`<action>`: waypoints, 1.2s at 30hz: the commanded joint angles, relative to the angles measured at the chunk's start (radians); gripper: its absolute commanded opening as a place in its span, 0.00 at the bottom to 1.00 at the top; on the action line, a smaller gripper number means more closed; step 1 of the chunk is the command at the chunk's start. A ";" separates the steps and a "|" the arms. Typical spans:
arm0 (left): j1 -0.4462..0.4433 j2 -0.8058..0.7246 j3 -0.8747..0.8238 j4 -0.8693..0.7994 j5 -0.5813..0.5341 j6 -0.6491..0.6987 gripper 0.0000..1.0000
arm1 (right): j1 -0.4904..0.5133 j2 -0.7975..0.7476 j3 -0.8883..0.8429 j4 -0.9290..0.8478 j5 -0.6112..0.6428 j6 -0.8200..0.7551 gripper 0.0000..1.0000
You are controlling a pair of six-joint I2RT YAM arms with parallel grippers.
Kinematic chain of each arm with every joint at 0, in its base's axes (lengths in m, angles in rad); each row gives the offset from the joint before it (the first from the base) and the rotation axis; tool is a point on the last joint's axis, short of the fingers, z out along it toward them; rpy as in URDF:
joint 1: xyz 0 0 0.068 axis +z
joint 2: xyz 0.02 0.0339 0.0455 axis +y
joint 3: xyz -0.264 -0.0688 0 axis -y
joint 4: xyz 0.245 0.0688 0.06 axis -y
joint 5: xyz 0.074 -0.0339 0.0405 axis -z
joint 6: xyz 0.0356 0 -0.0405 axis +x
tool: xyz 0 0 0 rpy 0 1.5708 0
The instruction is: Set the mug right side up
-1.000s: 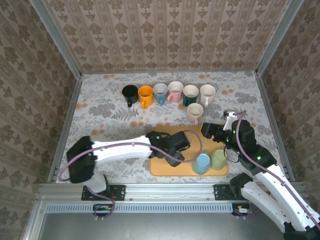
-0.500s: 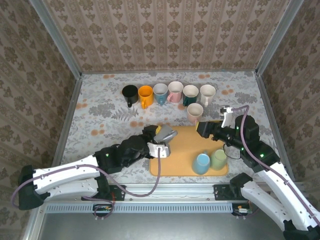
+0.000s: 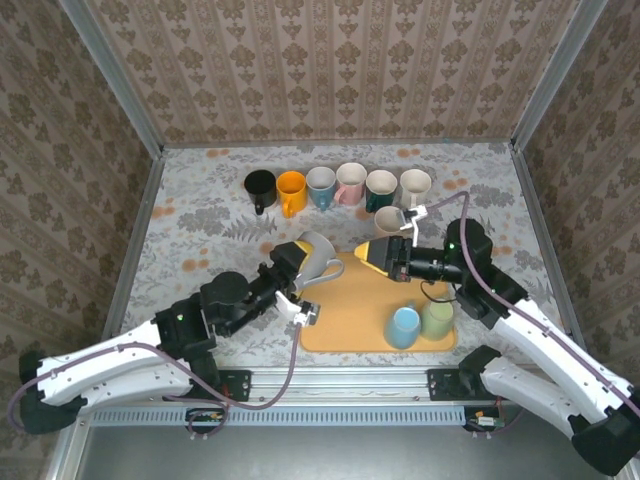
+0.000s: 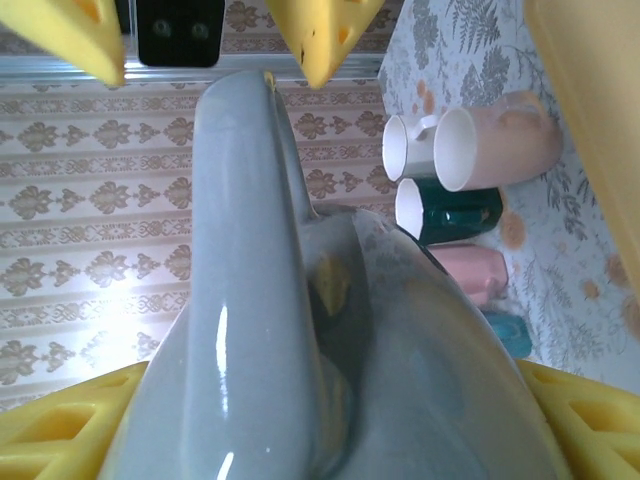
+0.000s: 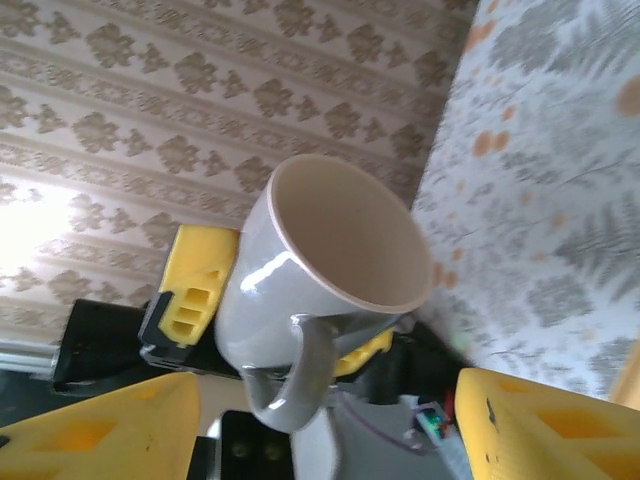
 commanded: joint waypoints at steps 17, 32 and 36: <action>0.025 -0.043 0.043 0.028 -0.003 0.075 0.13 | 0.197 0.205 0.011 0.326 0.023 0.153 0.44; 0.072 -0.061 0.019 -0.030 -0.018 -0.052 1.00 | 0.186 0.184 0.012 0.370 0.115 0.229 0.08; 0.092 -0.079 -0.028 -0.074 -0.059 -0.177 1.00 | 0.174 0.095 0.035 0.223 0.195 0.105 0.08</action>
